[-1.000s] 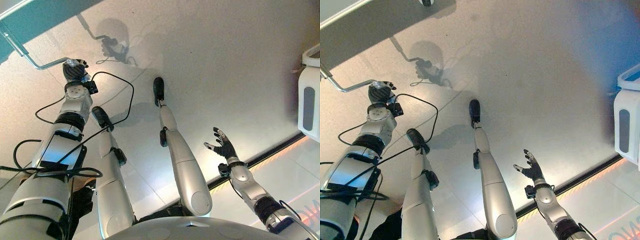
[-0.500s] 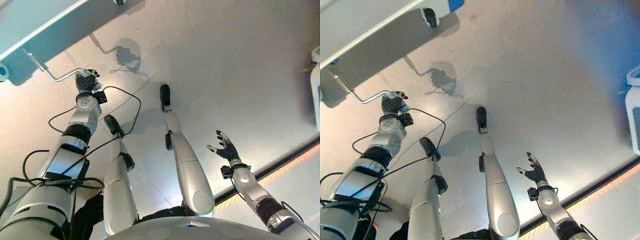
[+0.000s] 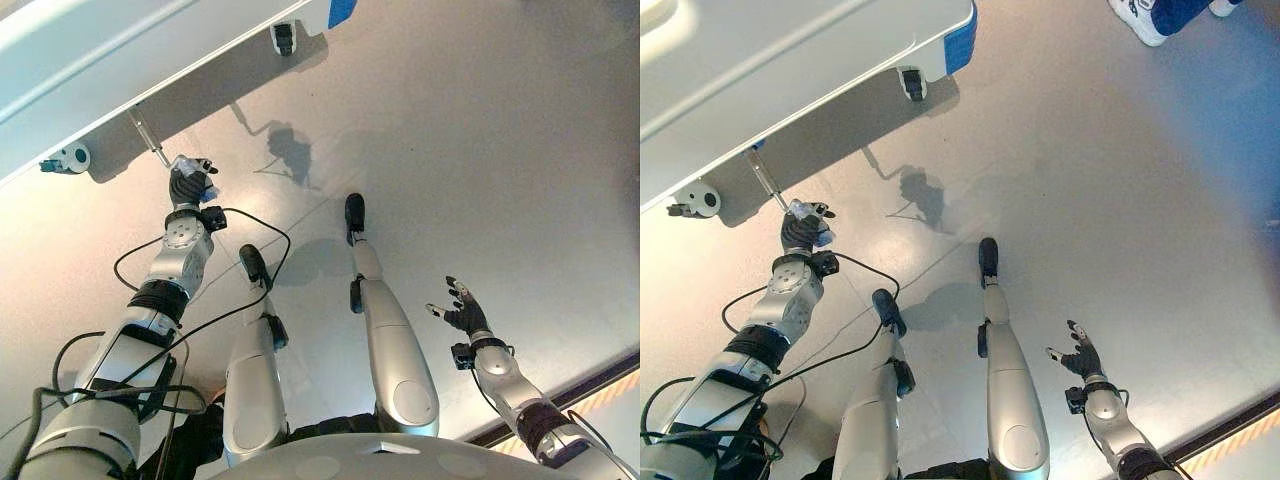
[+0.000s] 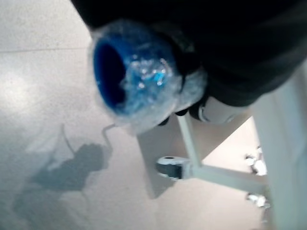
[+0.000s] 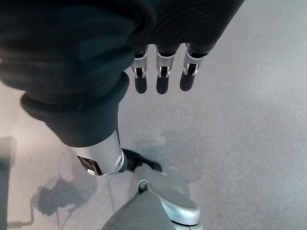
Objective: Raise the hospital bed
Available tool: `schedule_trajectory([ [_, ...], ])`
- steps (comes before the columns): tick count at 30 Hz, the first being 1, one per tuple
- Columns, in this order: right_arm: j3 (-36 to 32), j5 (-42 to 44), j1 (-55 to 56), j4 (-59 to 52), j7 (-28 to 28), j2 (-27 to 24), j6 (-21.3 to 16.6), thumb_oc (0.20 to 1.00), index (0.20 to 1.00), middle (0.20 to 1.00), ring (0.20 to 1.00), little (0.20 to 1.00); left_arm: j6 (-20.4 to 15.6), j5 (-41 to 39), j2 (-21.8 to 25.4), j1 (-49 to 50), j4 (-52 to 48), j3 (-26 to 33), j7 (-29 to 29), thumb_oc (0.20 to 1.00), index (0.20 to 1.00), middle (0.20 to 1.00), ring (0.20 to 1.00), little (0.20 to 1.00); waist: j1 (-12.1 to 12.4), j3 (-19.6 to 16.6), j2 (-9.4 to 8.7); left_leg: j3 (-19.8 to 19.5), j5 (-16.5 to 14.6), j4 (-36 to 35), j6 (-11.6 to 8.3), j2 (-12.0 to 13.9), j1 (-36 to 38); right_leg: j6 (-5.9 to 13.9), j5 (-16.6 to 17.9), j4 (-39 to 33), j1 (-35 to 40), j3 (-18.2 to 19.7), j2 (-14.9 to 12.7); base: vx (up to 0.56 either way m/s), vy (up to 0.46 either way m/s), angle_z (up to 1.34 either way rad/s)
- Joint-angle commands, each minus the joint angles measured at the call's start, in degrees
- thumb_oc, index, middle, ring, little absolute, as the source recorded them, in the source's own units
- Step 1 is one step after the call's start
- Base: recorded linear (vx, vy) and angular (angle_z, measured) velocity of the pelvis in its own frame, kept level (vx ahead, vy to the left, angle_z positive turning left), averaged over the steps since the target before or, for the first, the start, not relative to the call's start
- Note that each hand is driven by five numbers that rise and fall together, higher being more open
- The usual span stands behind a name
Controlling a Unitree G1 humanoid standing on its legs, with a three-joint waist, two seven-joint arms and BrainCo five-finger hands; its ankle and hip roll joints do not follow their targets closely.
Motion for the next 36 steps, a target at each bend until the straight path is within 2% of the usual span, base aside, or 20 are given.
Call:
schedule_trajectory([
  [1, -2.0, -0.9, 2.4, 0.6, 0.2, -1.8, 1.0, 1.0, 1.0, 1.0, 1.0, 1.0, -6.4, 4.5, -2.7, -1.1, -10.6, -2.8, -5.0, 0.2, 0.2, 0.2, 0.2, 0.2, -0.9, -1.7, 2.93, -2.7, -2.7, 0.0, 5.14, -4.4, -1.1, 4.54, -6.1, 3.1, 3.4, -3.5, 3.4, 0.01, 0.03, 0.16],
  [12, -3.4, -1.6, 3.3, 3.0, 0.9, -1.0, 1.9, 1.0, 1.0, 1.0, 1.0, 1.0, -7.3, 2.6, -0.4, 6.9, -16.9, 0.2, -7.2, 0.2, 0.2, 0.2, 0.2, 0.2, 2.3, -2.9, 2.09, -5.1, -2.4, 0.0, 5.78, -5.1, 0.6, 4.97, -6.0, 1.7, 7.7, -6.3, 2.0, 0.0, 0.049, 0.13],
  [13, -3.6, -1.5, 3.2, 3.5, 0.8, -0.7, 2.0, 1.0, 1.0, 1.0, 1.0, 1.0, -7.4, 2.4, 0.1, 7.9, -17.9, 0.8, -7.5, 0.2, 0.2, 0.2, 0.2, 0.2, 2.8, -2.8, 1.54, -5.3, -0.9, 0.0, 6.23, -5.4, 0.1, 4.62, -5.1, 1.7, 7.7, -7.1, 1.4, 0.0, 0.029, 0.11],
  [14, -3.6, -1.5, 3.3, 3.6, 0.8, -0.7, 2.0, 1.0, 1.0, 1.0, 1.0, 1.0, -7.4, 2.3, 0.1, 8.0, -17.9, 0.7, -7.5, 0.2, 0.2, 0.2, 0.2, 0.2, 2.9, -3.0, 1.84, -5.8, -2.3, 0.0, 5.88, -5.2, 0.8, 5.11, -6.0, 1.5, 8.5, -6.9, 1.7, -0.07, 0.034, 0.16],
  [15, -3.6, -1.5, 3.2, 4.1, 0.9, -0.6, 2.0, 1.0, 1.0, 1.0, 1.0, 1.0, -7.5, 2.3, 0.4, 8.5, -18.3, 1.0, -7.7, 0.2, 0.2, 0.2, 0.2, 0.2, 3.1, -2.9, 1.4, -5.5, -0.9, 0.0, 6.28, -5.5, 0.1, 4.7, -5.1, 1.6, 8.0, -7.5, 1.1, 0.0, 0.059, 0.2],
  [23, -3.9, -1.2, 3.6, 6.3, 1.6, 0.7, 2.5, 1.0, 1.0, 1.0, 1.0, 1.0, -7.6, 1.5, 2.3, 11.5, -18.6, 3.0, -8.6, 0.2, 0.2, 0.2, 0.2, 0.2, 5.5, -3.7, -0.06, -7.5, -0.8, 0.0, 6.67, -6.3, -0.1, 5.61, -4.7, 0.6, 10.2, -10.4, -0.3, 0.0, 0.057, 0.19],
  [25, -3.9, -1.1, 3.9, 6.9, 1.9, 1.0, 2.6, 1.0, 1.0, 1.0, 1.0, 1.0, -7.6, 1.4, 3.1, 12.2, -18.3, 3.9, -8.6, 0.2, 0.2, 0.2, 0.2, 0.2, 6.3, -4.0, -0.94, -8.3, -0.7, 0.0, 6.75, -6.6, -0.5, 6.06, -4.4, 0.2, 10.5, -11.3, -0.9, 0.03, 0.067, 0.17],
  [27, -3.9, -1.1, 3.9, 6.9, 1.9, 1.0, 2.6, 1.0, 1.0, 1.0, 1.0, 1.0, -7.6, 1.4, 3.1, 12.2, -18.3, 3.9, -8.6, 0.2, 0.2, 0.2, 0.2, 0.2, 6.3, -4.0, -0.94, -8.3, -0.7, 0.0, 6.75, -6.6, -0.5, 6.06, -4.4, 0.2, 10.5, -11.3, -0.9, 0.02, 0.051, 0.16],
  [30, -3.8, -1.1, 4.4, 6.8, 2.2, 1.3, 2.6, 1.0, 1.0, 1.0, 1.0, 1.0, -7.4, 1.4, 4.4, 12.2, -16.2, 4.9, -8.6, 0.2, 0.2, 0.2, 0.2, 0.2, 7.2, -4.2, -2.33, -9.7, -0.5, 0.0, 6.93, -6.9, -1.4, 6.52, -4.2, 0.1, 10.8, -12.8, -1.5, 0.03, 0.065, 0.11],
  [36, -3.4, -0.8, 4.7, 7.3, 2.4, 1.8, 2.5, 1.0, 1.0, 1.0, 1.0, 1.0, -7.0, 1.2, 5.7, 11.5, -12.6, 5.6, -8.3, 0.2, 0.2, 0.2, 0.2, 0.2, 8.1, -4.3, -3.44, -10.7, -0.4, 0.0, 7.09, -7.2, -2.5, 6.97, -4.1, 0.1, 10.9, -14.0, -2.1, 0.02, 0.057, 0.13],
])
